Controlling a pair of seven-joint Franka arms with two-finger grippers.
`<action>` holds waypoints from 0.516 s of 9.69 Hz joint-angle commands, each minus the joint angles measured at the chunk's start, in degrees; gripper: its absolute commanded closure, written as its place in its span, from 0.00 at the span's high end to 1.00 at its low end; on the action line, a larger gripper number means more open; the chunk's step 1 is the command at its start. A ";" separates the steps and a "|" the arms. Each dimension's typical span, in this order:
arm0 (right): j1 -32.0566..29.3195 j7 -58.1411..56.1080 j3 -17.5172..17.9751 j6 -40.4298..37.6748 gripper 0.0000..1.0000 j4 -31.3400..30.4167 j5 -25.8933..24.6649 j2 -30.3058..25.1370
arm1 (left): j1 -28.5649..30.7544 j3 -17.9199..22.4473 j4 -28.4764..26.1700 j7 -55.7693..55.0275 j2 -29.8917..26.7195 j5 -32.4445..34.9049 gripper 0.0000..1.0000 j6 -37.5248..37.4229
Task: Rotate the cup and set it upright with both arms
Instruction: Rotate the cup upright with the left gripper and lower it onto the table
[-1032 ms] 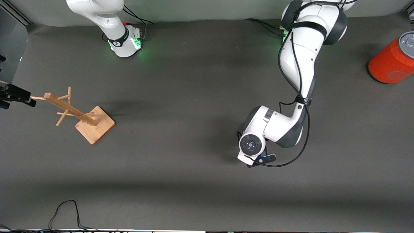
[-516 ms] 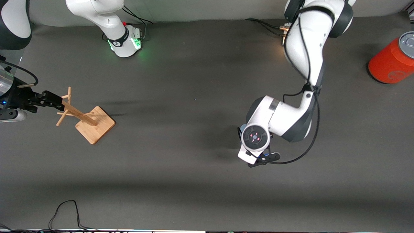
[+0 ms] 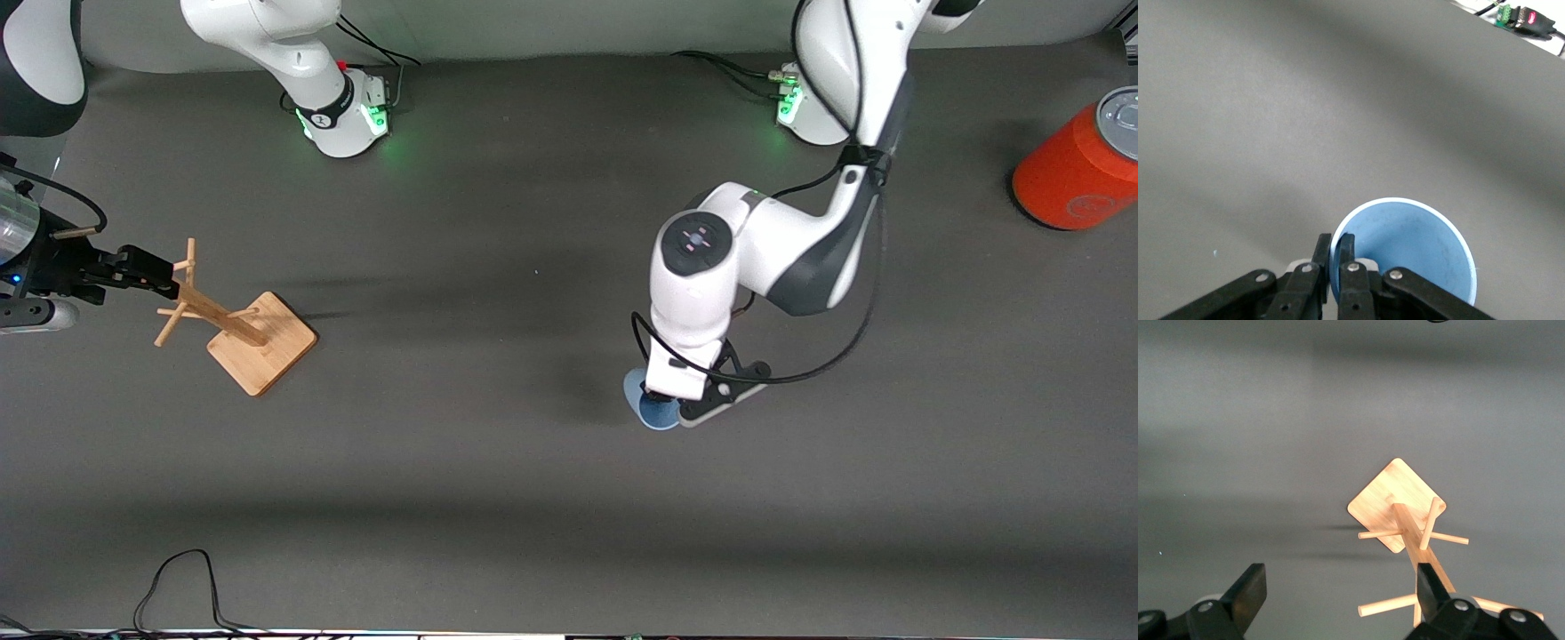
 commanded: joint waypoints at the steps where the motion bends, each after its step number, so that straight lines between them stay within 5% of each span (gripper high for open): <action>1: 0.78 0.05 -2.07 -0.31 1.00 -0.74 -0.64 -1.45 | -2.91 0.59 -8.17 -14.82 -0.88 14.01 0.00 6.27; 5: 1.04 0.05 -2.43 1.87 1.00 -0.21 -0.64 -1.02 | -6.96 0.59 -10.12 -33.02 2.37 29.95 0.00 6.46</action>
